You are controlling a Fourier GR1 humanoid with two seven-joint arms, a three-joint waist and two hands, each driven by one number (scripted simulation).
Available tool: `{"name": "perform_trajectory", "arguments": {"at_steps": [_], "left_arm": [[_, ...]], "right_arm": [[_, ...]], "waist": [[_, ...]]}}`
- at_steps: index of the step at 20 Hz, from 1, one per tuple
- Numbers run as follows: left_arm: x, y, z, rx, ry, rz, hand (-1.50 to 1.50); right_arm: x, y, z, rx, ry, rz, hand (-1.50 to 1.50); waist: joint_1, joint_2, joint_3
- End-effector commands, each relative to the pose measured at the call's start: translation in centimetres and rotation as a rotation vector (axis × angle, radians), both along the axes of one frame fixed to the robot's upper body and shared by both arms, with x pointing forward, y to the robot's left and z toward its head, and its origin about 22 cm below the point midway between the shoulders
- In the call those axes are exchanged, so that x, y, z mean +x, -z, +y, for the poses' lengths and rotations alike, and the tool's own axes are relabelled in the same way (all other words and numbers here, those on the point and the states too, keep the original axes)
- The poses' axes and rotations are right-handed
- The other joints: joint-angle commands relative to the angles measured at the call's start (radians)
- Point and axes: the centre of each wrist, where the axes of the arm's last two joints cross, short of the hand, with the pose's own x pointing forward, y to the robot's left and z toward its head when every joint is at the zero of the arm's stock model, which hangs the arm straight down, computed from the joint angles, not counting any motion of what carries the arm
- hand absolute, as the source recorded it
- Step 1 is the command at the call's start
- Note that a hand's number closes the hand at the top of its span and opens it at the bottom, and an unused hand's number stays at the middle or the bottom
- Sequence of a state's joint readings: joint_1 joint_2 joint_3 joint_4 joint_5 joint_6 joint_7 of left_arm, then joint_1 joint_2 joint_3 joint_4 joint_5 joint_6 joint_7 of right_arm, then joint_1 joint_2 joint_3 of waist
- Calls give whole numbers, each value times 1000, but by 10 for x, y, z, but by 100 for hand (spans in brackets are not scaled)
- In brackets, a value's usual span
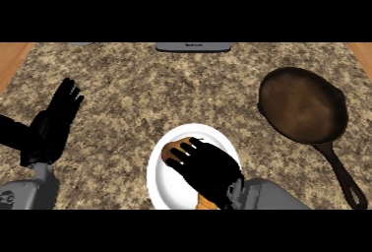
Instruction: Pick the croissant from the plate and place it in the pan
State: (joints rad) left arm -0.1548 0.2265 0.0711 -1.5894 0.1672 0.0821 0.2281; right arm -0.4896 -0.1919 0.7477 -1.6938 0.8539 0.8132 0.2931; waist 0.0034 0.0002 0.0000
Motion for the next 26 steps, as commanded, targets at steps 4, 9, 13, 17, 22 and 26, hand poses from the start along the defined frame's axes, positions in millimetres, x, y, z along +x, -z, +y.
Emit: {"name": "perform_trajectory", "arguments": {"at_steps": [4,9,13,17,22,26], "left_arm": [[17,1,-21,2,4,-10,0],[-7,-13,-3,-3,-2,-7,0],[2,14,-11,0,1,10,0],[-2,4,-11,16,2,-5,0],[-7,4,-7,4,1,16,0],[-3,9,-14,5,7,15,0]], "right_arm": [[16,30,24,-22,-7,25,-150],[3,26,9,-8,7,34,-150],[10,58,7,23,2,44,-150],[14,70,14,-15,7,72,-150],[12,66,27,66,-97,71,150],[12,85,27,85,-90,76,150]], "waist": [[1,2,0],[-1,-1,0],[-2,0,0],[0,0,0],[2,0,0],[1,0,0]]}}
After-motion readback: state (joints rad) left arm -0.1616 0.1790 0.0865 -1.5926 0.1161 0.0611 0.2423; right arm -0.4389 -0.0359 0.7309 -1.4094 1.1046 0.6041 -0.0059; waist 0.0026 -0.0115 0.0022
